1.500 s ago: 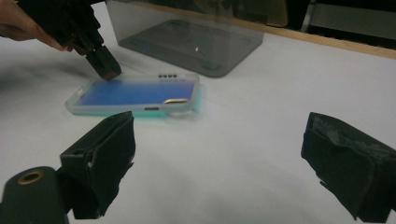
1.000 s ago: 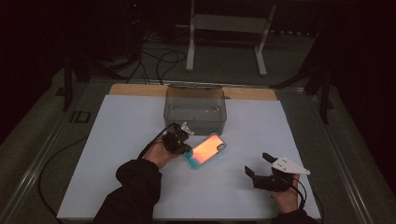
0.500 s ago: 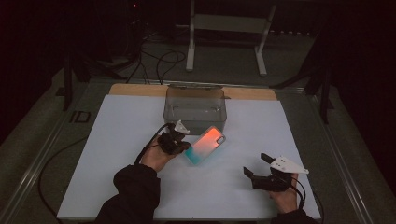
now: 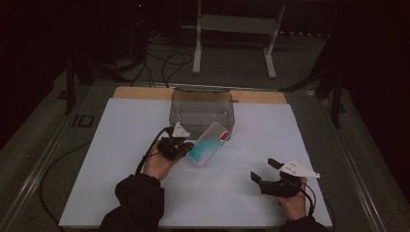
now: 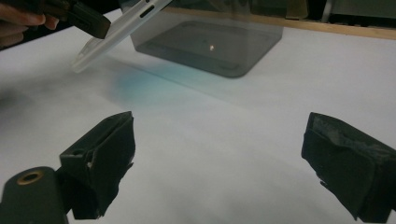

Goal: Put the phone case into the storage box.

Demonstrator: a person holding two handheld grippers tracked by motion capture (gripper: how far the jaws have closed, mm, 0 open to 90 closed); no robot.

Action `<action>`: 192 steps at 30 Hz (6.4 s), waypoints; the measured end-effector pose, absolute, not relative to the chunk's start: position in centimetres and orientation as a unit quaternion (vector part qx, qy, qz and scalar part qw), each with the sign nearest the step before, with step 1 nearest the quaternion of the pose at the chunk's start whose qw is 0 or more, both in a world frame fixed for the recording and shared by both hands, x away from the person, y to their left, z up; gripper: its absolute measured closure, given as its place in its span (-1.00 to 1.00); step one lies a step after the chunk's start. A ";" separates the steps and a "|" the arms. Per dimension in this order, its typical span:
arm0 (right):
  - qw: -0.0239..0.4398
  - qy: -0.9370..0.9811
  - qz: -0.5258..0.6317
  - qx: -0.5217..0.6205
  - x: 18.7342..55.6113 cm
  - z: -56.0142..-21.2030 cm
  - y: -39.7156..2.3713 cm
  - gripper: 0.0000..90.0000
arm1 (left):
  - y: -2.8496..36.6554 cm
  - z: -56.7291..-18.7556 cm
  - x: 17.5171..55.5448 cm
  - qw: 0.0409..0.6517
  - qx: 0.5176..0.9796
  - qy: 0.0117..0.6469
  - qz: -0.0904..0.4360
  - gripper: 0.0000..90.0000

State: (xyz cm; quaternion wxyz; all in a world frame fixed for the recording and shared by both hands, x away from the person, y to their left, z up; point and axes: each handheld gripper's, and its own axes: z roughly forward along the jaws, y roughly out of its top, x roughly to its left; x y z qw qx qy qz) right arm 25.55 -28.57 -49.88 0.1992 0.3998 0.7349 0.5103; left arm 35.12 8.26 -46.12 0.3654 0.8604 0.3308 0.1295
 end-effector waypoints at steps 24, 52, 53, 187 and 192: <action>0.162 0.732 0.548 0.371 28.4 -45.8 -24.2 -0.78 | 9.4 -44.3 33.9 0.415 0.816 0.359 0.183 0.98; 0.116 0.701 0.569 0.415 31.8 -43.0 -16.9 -0.35 | 8.7 -44.0 32.5 0.461 0.781 0.372 0.198 0.98; 0.111 0.697 0.571 0.419 31.9 -43.0 -16.8 -0.33 | 8.7 -44.0 32.5 0.464 0.778 0.374 0.199 0.98; 0.067 0.685 0.531 0.494 33.8 -40.6 -16.5 0.81 | 26.0 -49.4 24.2 0.466 0.703 0.443 0.305 -0.99; 0.063 0.688 0.525 0.497 34.1 -40.2 -16.5 0.81 | 26.0 -49.5 24.2 0.468 0.700 0.445 0.305 -0.99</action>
